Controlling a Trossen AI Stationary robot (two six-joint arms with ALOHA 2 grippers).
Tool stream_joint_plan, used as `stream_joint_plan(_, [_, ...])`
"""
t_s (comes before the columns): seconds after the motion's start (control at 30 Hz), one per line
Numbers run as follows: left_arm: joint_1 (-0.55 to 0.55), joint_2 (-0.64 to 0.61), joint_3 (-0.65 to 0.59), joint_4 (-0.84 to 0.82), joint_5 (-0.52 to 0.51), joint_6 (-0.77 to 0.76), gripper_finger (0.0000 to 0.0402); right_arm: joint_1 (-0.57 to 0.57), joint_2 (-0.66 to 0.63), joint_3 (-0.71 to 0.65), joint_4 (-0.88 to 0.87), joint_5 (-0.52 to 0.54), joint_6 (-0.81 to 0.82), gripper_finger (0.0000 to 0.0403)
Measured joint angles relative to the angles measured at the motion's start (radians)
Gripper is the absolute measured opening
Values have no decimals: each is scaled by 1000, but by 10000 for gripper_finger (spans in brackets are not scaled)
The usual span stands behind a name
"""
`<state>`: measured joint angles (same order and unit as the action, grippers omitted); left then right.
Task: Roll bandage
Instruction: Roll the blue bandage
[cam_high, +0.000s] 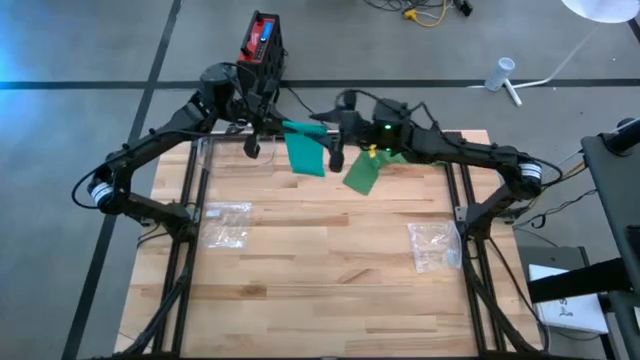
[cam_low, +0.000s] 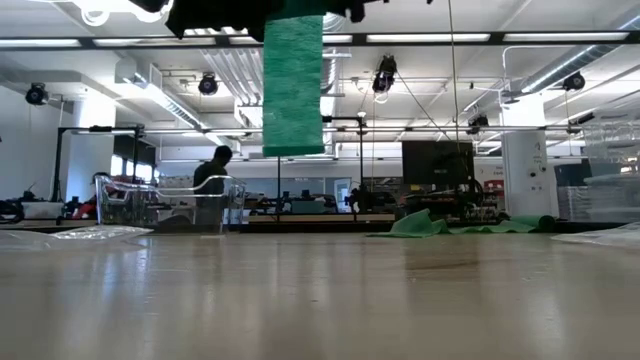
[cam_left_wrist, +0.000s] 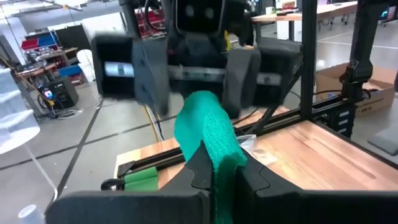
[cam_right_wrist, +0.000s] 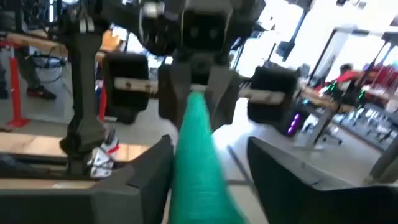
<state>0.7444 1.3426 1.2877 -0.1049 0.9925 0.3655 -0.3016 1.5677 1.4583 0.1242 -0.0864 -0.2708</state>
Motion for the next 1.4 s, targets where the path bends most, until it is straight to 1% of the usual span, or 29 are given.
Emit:
stream_joint_plan(0.17, [0, 0, 0, -5, -48, -4, 10, 0, 20, 60, -146, 0, -16, 88])
stream_joint_plan(0.27, [-1, 2, 0, -14, -52, -8, 10, 0, 11, 64, -191, 1, -24, 27])
stream_joint_plan(0.3, [0, 2, 0, -13, -51, -10, 10, 0, 4, 64, -205, 1, -28, 17])
stream_joint_plan(0.33, [0, 1, 0, -10, -51, -11, 10, 0, -5, 64, -220, 0, -32, 13])
stream_joint_plan(0.53, [-2, -2, -1, 8, -58, -49, 10, 3, -35, 56, -286, 4, -35, 22])
stream_joint_plan(0.7, [-5, -2, -2, 35, -62, -74, 12, 3, -34, 52, -261, 7, -41, 12])
stream_joint_plan(0.77, [-5, -2, -2, 33, -75, -68, 21, 3, -32, 50, -248, 5, -43, 12])
stream_joint_plan(0.83, [-4, -3, -2, 30, -84, -42, 39, 2, -35, 49, -256, 0, -51, 11])
stream_joint_plan(0.97, [12, -35, 0, 31, -90, -2, 86, 1, -54, 47, -260, -10, -43, 11])
stream_joint_plan(1.2, [6, -21, -26, 27, -80, 10, 173, 1, -56, 44, -212, -21, -27, 10])
stream_joint_plan(1.3, [5, -19, -47, 35, -43, 9, 197, 2, -56, 44, -201, -21, -22, 10])
stream_joint_plan(1.4, [2, -19, -64, 42, -14, 10, 207, 2, -55, 43, -192, -23, -10, 10])
